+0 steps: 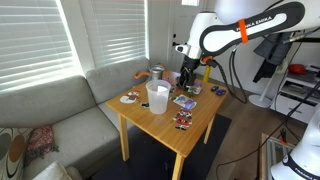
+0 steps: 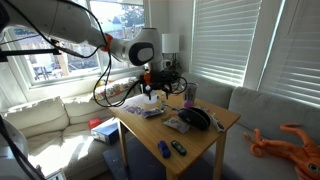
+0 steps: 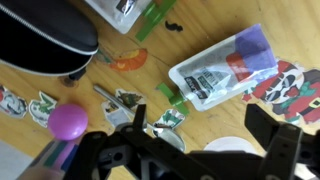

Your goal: Pick up the clear cup and pour all its contents onto the table, put the clear cup back onto the table, pick up one of the sachets with a green lid and place it right way up on the table

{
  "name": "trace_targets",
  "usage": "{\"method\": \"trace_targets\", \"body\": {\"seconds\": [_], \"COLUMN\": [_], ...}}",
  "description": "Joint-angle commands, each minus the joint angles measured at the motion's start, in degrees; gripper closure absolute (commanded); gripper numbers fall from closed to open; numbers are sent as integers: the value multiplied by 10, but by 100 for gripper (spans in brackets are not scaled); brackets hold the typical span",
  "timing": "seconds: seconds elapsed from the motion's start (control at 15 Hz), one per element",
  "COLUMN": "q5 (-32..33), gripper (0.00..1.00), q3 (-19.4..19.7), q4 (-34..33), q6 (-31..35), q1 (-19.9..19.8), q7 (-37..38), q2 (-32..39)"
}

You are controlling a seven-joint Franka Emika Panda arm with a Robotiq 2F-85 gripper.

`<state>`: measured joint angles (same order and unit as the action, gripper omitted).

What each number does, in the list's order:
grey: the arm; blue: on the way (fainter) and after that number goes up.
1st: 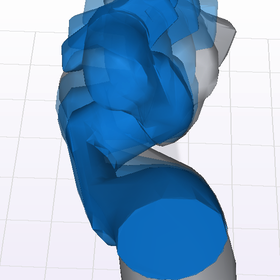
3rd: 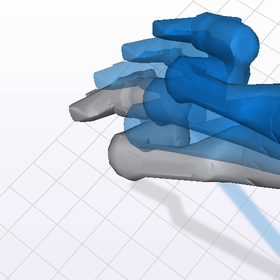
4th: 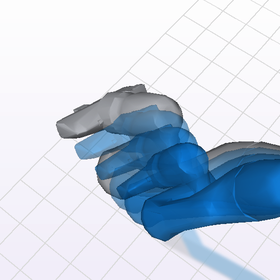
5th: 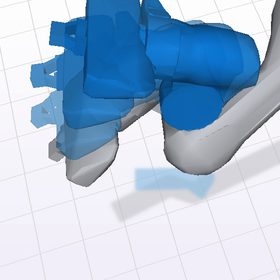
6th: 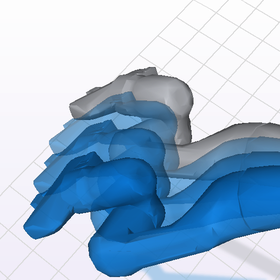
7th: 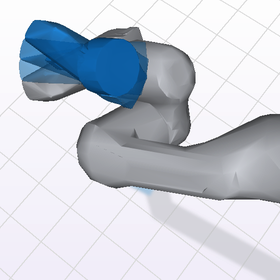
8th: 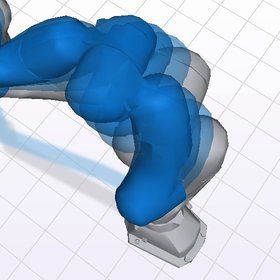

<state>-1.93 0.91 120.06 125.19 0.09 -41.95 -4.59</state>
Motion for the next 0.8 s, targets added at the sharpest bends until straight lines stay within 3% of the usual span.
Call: {"method": "trace_targets", "body": {"seconds": [0.0, 0.33, 0.73], "q5": [-21, -69, -159], "gripper": [0, 0, 0], "q3": [9, 13, 18], "q4": [-23, -43, -38], "q6": [-48, -105, -85], "q1": [-6, -16, -31], "q7": [72, 154, 243], "q2": [31, 62, 77]}}
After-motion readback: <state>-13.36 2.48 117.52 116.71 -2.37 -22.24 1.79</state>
